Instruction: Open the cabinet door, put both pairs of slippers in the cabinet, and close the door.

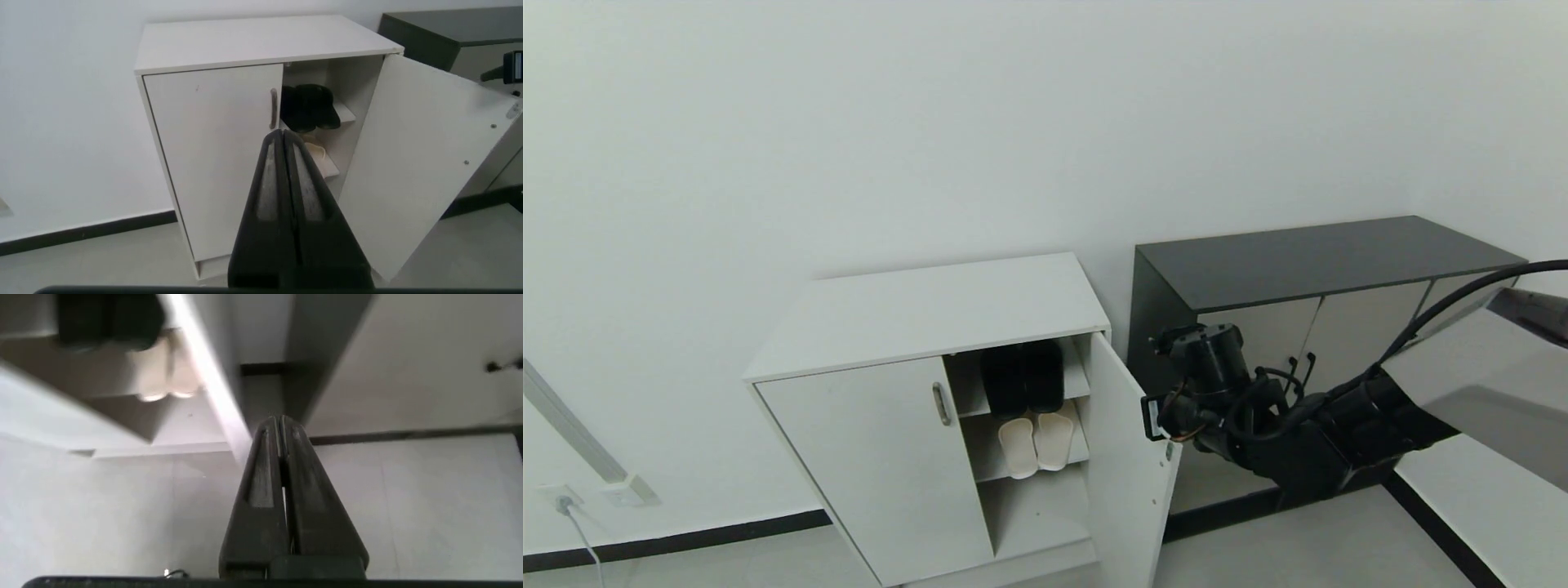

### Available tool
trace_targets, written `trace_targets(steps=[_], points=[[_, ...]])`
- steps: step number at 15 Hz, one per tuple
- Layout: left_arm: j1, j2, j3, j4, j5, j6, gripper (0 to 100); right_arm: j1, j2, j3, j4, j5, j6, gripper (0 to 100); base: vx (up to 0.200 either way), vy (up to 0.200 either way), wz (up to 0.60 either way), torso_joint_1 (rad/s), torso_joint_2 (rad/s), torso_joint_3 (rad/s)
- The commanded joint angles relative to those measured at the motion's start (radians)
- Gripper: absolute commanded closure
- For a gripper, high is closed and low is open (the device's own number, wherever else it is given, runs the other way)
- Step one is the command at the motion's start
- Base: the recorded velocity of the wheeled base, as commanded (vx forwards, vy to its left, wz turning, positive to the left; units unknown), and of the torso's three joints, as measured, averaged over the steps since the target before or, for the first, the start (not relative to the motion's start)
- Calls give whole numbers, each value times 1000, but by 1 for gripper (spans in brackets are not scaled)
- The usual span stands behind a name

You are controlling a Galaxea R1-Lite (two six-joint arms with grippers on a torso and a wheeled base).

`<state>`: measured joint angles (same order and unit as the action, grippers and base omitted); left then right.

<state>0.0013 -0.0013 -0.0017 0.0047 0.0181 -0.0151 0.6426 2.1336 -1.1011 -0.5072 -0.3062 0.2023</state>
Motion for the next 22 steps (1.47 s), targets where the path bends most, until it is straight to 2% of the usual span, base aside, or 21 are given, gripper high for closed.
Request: trace_targets(steps=[1, 5, 11, 15, 20, 22], points=[[0, 1, 0, 0, 0, 0, 100, 17, -26, 21, -1, -1, 0, 100, 0, 0, 0, 0, 0, 0], [0, 1, 0, 0, 2, -2, 100, 12, 63, 23, -43, -1, -3, 100, 0, 0, 0, 0, 0, 0], [0, 1, 0, 0, 0, 0, 100, 143, 81, 21, -62, 1, -6, 100, 0, 0, 0, 0, 0, 0], [0, 1, 0, 0, 0, 0, 100, 186, 20, 64, -102, -1, -43, 100, 0, 0, 0, 0, 0, 0], [0, 1, 0, 0, 0, 0, 100, 186, -55, 138, -166, 6, -96, 100, 0, 0, 0, 0, 0, 0], [0, 1, 0, 0, 0, 0, 100, 186, -70, 159, -186, 18, -100, 100, 0, 0, 600, 5, 0, 5]])
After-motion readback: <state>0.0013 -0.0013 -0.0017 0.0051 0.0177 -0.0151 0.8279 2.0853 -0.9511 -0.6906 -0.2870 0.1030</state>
